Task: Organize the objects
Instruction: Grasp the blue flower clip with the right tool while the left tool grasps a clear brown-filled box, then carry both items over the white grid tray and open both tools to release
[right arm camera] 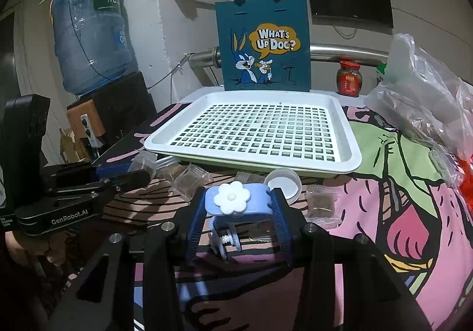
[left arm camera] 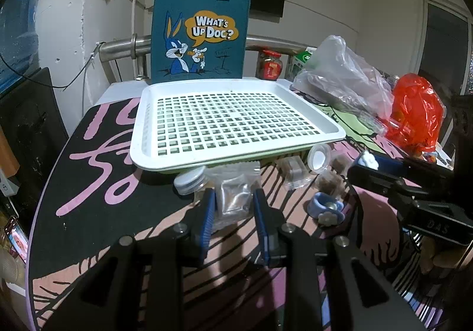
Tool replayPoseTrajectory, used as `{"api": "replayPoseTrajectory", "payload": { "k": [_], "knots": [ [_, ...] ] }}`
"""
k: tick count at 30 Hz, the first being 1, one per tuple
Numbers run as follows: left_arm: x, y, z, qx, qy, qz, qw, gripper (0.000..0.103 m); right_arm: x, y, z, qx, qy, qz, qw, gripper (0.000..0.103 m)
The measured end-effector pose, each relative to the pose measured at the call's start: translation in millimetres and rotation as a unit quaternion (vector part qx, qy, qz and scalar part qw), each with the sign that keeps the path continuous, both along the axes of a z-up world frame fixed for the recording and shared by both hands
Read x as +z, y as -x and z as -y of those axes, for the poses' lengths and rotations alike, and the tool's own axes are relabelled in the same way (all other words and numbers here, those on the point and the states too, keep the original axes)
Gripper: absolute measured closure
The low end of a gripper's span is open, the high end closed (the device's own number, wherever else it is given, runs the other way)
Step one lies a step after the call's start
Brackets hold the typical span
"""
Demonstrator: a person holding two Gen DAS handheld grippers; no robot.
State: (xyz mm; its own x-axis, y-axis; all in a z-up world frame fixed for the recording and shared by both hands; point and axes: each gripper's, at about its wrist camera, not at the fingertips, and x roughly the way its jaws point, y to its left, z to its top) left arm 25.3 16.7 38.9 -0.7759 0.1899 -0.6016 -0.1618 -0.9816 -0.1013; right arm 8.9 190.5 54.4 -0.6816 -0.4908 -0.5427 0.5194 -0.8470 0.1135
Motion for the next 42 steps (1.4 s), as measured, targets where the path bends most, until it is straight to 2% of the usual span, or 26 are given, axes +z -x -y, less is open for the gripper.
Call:
{"api": "replayPoseTrajectory", "payload": {
  "k": [42],
  "knots": [
    [-0.2, 1.7, 0.9, -0.001, 0.001, 0.002, 1.0000, 0.077, 0.4, -1.5, 0.8, 0.004, 0.004, 0.001, 1.000, 0.060]
  ]
}}
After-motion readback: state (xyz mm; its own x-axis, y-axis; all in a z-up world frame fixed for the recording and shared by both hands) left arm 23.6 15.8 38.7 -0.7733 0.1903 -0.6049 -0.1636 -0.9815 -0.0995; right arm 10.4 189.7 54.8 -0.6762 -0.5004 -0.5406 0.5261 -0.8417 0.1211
